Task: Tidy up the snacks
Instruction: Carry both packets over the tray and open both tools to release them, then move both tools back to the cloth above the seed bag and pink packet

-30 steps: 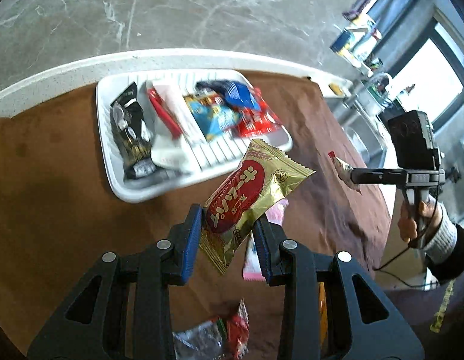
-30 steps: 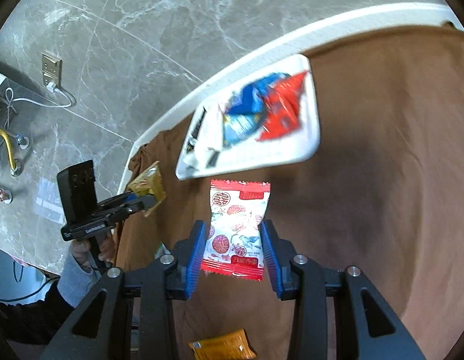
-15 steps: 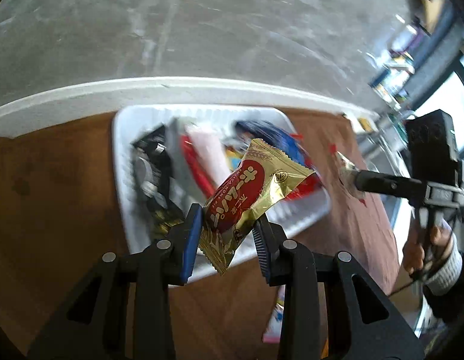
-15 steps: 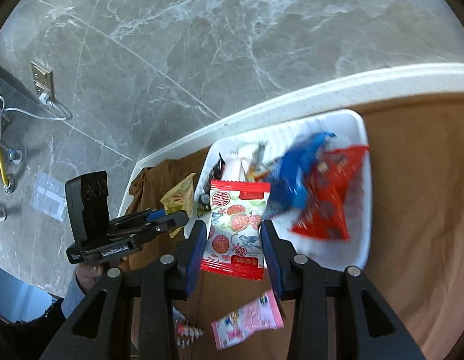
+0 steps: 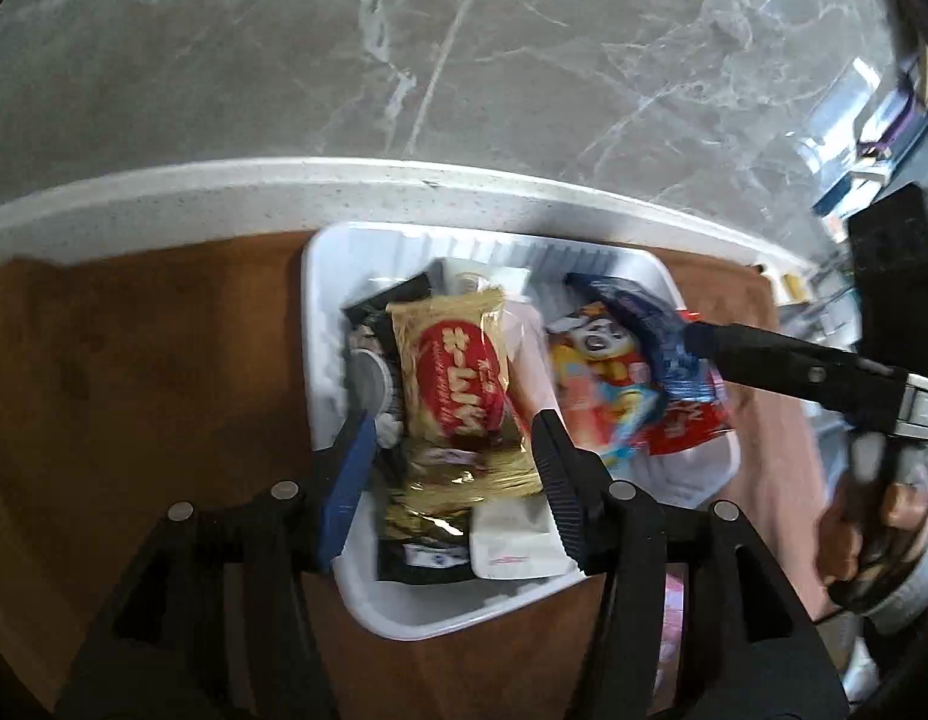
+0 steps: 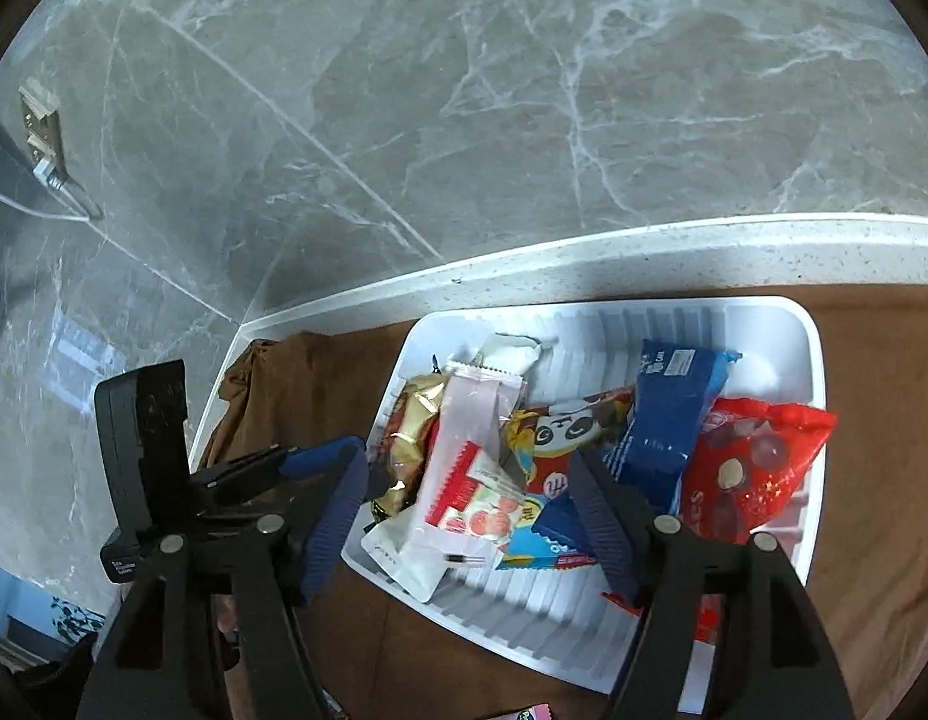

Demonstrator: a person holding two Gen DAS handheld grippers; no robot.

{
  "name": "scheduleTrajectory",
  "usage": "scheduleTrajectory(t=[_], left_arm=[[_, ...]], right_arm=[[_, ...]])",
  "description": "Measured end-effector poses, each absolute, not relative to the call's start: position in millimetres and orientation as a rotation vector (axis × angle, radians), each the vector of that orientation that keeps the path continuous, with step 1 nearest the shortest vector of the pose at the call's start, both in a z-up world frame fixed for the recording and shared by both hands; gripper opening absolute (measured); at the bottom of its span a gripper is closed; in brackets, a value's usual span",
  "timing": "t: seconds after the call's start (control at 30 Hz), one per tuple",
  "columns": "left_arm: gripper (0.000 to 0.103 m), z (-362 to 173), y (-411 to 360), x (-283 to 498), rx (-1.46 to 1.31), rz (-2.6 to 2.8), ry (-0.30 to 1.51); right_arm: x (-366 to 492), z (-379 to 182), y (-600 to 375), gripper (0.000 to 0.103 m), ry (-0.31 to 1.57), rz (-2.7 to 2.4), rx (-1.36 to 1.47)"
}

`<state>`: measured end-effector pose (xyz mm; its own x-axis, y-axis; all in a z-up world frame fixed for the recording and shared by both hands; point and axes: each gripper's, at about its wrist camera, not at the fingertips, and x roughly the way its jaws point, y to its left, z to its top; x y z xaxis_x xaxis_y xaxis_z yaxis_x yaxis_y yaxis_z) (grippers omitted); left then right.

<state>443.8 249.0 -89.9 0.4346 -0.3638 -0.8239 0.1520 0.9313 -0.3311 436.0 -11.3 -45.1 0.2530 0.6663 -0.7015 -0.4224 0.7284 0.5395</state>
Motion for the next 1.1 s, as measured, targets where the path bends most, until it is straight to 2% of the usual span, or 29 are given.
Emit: scheduleTrajectory(t=[0.23,0.73,1.1], left_arm=[[0.052,-80.0,242.1,421.8,-0.169,-0.310,1.022],[0.053,-78.0,261.1,323.7,-0.172,-0.289,1.053],[0.053,-89.7,258.7,227.1,0.082,-0.260,1.115]], right_arm=[[404.9,-36.2,-20.4,0.073,1.048,0.775,0.199],[300.6,-46.8,-27.2,0.074,1.061,0.801,-0.018],[228.1,-60.9,-24.3,0.078,1.096,0.848,-0.104]])
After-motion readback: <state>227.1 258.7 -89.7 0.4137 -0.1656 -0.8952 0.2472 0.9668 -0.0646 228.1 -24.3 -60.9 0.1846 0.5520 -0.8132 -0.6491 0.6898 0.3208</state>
